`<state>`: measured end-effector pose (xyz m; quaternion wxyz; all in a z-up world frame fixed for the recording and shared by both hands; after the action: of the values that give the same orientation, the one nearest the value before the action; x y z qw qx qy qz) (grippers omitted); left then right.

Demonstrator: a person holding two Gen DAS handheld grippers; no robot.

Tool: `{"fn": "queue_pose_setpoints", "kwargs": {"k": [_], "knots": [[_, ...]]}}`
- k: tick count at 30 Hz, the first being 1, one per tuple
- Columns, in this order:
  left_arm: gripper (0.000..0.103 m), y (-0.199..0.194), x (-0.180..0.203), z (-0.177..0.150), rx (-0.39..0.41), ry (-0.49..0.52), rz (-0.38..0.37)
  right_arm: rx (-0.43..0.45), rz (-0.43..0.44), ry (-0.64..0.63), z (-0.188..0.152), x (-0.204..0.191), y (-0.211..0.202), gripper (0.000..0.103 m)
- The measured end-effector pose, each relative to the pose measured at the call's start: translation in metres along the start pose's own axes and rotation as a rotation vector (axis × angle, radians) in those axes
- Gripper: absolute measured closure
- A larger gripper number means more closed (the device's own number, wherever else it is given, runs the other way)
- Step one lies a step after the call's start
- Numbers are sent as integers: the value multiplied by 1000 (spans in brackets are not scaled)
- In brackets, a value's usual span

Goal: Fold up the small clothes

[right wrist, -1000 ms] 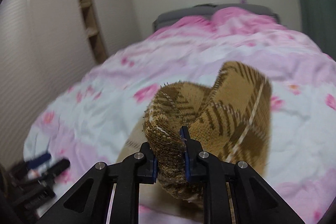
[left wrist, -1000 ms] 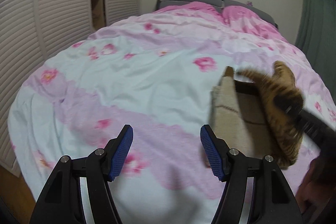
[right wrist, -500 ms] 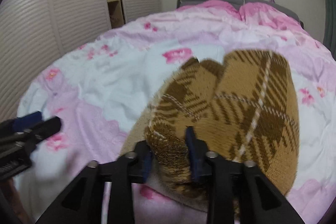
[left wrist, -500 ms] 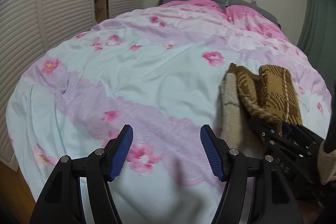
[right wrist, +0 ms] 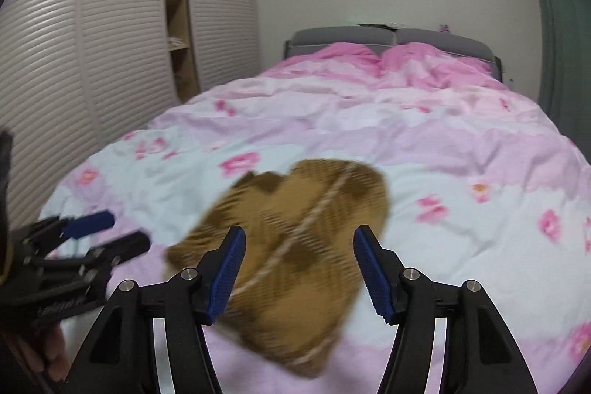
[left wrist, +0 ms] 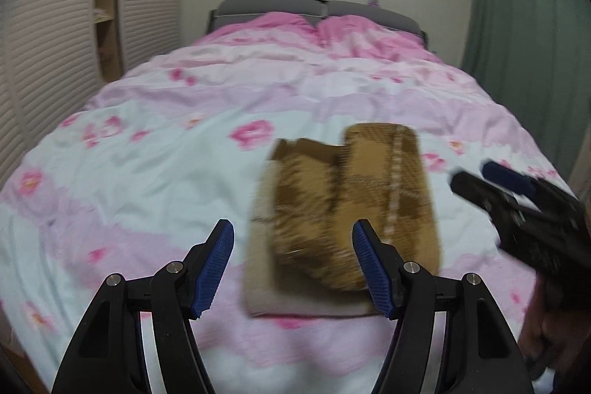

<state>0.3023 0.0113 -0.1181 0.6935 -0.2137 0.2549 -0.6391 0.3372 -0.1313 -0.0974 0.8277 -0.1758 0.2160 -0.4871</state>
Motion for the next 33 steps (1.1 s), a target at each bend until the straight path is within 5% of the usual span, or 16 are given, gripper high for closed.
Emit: {"fn": "queue_pose_setpoints", "kwargs": {"k": [11, 20, 23, 24, 26, 33], "knots": [[37, 55, 43, -10, -125, 59, -77, -242, 281, -230, 42, 33, 100, 33], [37, 83, 48, -32, -159, 116, -84, -537, 498, -418, 12, 20, 162, 33], [43, 88, 52, -39, -179, 121, -118, -672, 608, -371, -11, 17, 171, 44], [49, 89, 53, -42, -189, 112, -136, -693, 636, -354, -16, 16, 172, 58], [71, 89, 55, -45, -203, 96, -178, -674, 684, -325, -16, 10, 170, 75], [81, 57, 33, -38, -142, 22, -170, -469, 754, -402, 24, -33, 129, 83]]}}
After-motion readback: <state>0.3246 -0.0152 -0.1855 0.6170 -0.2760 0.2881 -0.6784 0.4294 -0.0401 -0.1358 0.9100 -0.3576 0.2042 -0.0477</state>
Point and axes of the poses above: each gripper's, at about its wrist camera, not at the fingertips, and y roughly the way its jaws point, x to its right, z to its top, the point moved 10 cm from there along y, roughly the way its jaws point, and after that the axes turned 14 degrees about z, right-handed, at the moved point
